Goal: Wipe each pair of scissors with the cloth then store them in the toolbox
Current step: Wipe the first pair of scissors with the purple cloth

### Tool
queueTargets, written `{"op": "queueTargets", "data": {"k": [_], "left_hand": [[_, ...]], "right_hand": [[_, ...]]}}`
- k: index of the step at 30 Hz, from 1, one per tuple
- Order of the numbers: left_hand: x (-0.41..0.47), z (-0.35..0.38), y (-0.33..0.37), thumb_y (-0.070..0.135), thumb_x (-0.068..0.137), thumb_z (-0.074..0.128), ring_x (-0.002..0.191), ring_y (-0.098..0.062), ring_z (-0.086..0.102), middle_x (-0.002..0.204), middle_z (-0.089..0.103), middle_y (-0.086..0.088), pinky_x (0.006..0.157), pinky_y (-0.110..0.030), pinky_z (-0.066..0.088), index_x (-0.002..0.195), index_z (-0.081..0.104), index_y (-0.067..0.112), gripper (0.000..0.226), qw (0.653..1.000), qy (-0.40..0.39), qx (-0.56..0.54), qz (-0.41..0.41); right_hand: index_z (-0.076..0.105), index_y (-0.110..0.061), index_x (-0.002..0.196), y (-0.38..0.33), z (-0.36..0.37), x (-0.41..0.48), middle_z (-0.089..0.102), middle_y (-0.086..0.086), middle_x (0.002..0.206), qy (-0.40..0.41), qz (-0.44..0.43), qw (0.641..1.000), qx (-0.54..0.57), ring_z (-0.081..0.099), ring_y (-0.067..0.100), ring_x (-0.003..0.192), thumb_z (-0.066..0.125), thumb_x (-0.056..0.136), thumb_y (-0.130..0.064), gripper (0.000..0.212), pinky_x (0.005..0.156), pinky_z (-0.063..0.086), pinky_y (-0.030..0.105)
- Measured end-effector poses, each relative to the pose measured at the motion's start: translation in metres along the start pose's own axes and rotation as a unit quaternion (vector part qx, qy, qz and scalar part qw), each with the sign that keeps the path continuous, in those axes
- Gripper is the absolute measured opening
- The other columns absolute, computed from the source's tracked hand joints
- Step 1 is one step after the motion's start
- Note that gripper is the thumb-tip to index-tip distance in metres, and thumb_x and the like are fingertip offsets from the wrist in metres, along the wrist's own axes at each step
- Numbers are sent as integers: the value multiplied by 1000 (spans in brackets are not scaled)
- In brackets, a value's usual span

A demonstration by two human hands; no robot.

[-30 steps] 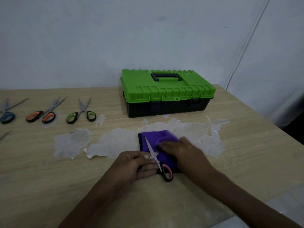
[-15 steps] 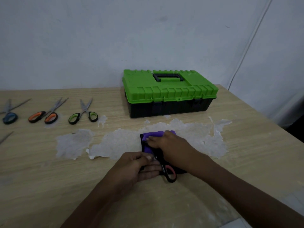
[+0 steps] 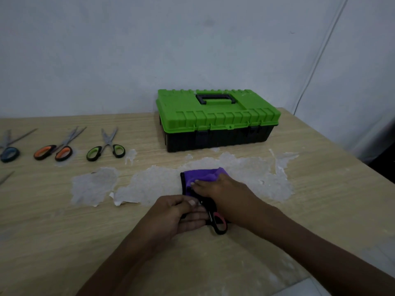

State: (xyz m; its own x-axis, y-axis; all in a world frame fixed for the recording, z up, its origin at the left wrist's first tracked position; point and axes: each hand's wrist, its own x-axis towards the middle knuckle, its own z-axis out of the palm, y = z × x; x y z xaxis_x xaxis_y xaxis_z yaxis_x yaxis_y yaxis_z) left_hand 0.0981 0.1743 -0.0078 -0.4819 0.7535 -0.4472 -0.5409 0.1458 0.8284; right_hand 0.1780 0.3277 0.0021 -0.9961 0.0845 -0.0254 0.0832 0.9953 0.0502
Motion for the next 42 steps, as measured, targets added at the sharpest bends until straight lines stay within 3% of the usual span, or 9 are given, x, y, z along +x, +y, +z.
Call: {"op": "queueTargets", "data": {"k": [8, 12, 17, 23, 27, 31, 34, 38, 42], "left_hand": [[-4, 1, 1, 3, 97, 54, 90, -29, 76, 95, 76, -22, 75, -35, 63, 107, 65, -5, 17, 1000, 11, -5, 1], [-2, 1, 1, 4, 98, 54, 93, -30, 75, 98, 75, -23, 78, -35, 63, 111, 65, -6, 20, 1000, 0, 12, -2], [-3, 1, 1, 3, 97, 54, 93, -31, 75, 100, 74, -25, 78, -36, 63, 114, 63, -7, 21, 1000, 9, 12, 2], [-3, 1, 0, 6, 98, 54, 91, -28, 76, 96, 77, -20, 80, -36, 62, 110, 65, -3, 18, 1000, 4, 26, 7], [-2, 0, 1, 5, 98, 54, 93, -29, 75, 99, 76, -22, 79, -36, 62, 114, 62, -5, 21, 1000, -1, 20, -4], [0, -1, 1, 5, 98, 53, 93, -29, 75, 98, 76, -21, 80, -36, 62, 114, 63, -5, 21, 1000, -9, 22, -2], [0, -1, -1, 6, 99, 52, 93, -28, 75, 97, 76, -20, 81, -36, 62, 113, 64, -4, 20, 1000, -11, 29, 4], [-1, -1, -1, 4, 98, 54, 92, -28, 76, 97, 76, -21, 79, -35, 62, 112, 64, -4, 19, 1000, -4, 25, 8], [1, -1, -2, 4, 98, 54, 90, -28, 76, 94, 77, -20, 78, -35, 63, 109, 64, -3, 18, 1000, 1, 19, 14]], "right_hand": [[38, -40, 141, 16, -28, 9, 51, 10, 120, 15, 121, 990, 67, 46, 30, 109, 43, 97, -11, 53, 84, 45, 38], [39, -42, 140, -2, -13, -20, 49, -4, 137, 12, 46, 999, 16, 46, 26, 119, 48, 98, -26, 46, 88, 47, 36], [29, -28, 147, 16, -8, -3, 37, -7, 150, 47, 116, 990, -60, 40, 29, 121, 45, 95, -12, 57, 84, 48, 37], [66, -21, 117, -12, 2, -27, 68, -1, 115, 50, 58, 996, -38, 62, 30, 91, 85, 56, -26, 64, 58, 53, 32], [29, -32, 147, 22, 1, -22, 38, -9, 150, 79, 117, 990, 17, 39, 22, 125, 50, 94, -13, 60, 90, 46, 35], [42, -38, 140, 27, -7, -32, 51, -12, 140, 100, 61, 988, 101, 45, 11, 104, 51, 93, -8, 56, 83, 41, 25], [49, -34, 136, 5, 3, -47, 54, -11, 137, 93, -9, 992, 89, 54, 15, 108, 64, 84, -11, 59, 79, 52, 32], [20, -33, 150, 18, 3, -40, 28, -7, 155, 59, 102, 993, -23, 35, 22, 132, 51, 95, -18, 65, 97, 43, 35], [51, -29, 136, 0, 9, -46, 58, -3, 134, 77, 31, 996, 20, 60, 22, 104, 49, 85, -17, 52, 75, 54, 34]]}}
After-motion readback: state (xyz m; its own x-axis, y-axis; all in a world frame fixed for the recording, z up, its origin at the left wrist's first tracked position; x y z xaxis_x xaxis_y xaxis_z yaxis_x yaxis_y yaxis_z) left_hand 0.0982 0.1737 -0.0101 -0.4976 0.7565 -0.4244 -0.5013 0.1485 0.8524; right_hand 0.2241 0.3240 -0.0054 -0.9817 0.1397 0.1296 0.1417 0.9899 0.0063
